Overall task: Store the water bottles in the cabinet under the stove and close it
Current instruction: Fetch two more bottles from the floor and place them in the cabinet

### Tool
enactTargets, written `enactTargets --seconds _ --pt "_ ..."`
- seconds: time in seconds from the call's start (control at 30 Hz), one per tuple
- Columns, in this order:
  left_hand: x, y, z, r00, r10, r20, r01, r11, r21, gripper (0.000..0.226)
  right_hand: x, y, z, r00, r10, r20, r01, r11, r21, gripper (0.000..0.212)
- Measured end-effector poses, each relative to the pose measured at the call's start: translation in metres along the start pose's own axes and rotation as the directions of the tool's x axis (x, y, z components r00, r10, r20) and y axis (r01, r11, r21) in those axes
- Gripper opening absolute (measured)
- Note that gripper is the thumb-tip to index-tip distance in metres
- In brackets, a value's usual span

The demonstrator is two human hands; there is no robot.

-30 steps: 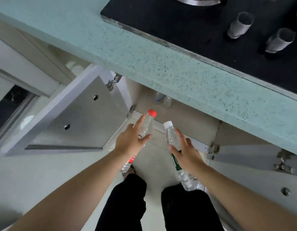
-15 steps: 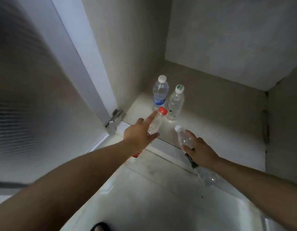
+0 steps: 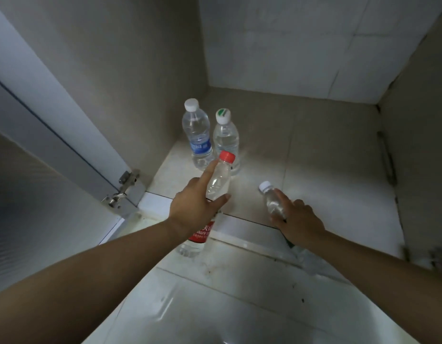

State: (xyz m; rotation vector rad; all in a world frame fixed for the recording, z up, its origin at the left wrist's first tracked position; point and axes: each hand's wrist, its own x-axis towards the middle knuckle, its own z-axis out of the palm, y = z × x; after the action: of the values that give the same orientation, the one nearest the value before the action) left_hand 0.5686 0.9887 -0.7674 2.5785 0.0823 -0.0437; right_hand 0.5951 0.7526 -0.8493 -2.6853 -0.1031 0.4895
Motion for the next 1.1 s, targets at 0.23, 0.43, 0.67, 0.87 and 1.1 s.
enactTargets --seconds 0.23,0.43,0.67,0.87,1.1 --pt "0.041 0.034 0.016 0.993 0.094 -0.077 -0.096 0.995 -0.022 0.082 -0.012 0.032 -0.011 0.996 0.069 -0.048 -0.066 0.996 0.067 0.061" --pt "0.084 0.064 0.034 0.983 0.139 -0.119 -0.162 0.962 -0.221 0.084 -0.016 0.054 -0.014 0.989 0.112 -0.101 -0.105 0.992 0.074 0.067" --pt "0.121 0.088 0.045 0.966 0.146 -0.214 -0.230 0.865 -0.446 0.082 -0.018 0.048 -0.008 0.982 0.092 -0.165 -0.095 0.995 -0.008 0.067" --pt "0.115 0.067 0.070 0.976 0.126 -0.178 -0.207 0.787 -0.581 0.083 -0.021 0.047 -0.009 0.984 0.069 -0.165 -0.075 0.997 -0.027 0.067" --pt "0.115 0.059 0.066 0.973 0.175 -0.152 -0.230 0.804 -0.548 0.087 -0.023 0.047 -0.011 0.988 0.072 -0.140 -0.074 0.997 -0.014 0.069"
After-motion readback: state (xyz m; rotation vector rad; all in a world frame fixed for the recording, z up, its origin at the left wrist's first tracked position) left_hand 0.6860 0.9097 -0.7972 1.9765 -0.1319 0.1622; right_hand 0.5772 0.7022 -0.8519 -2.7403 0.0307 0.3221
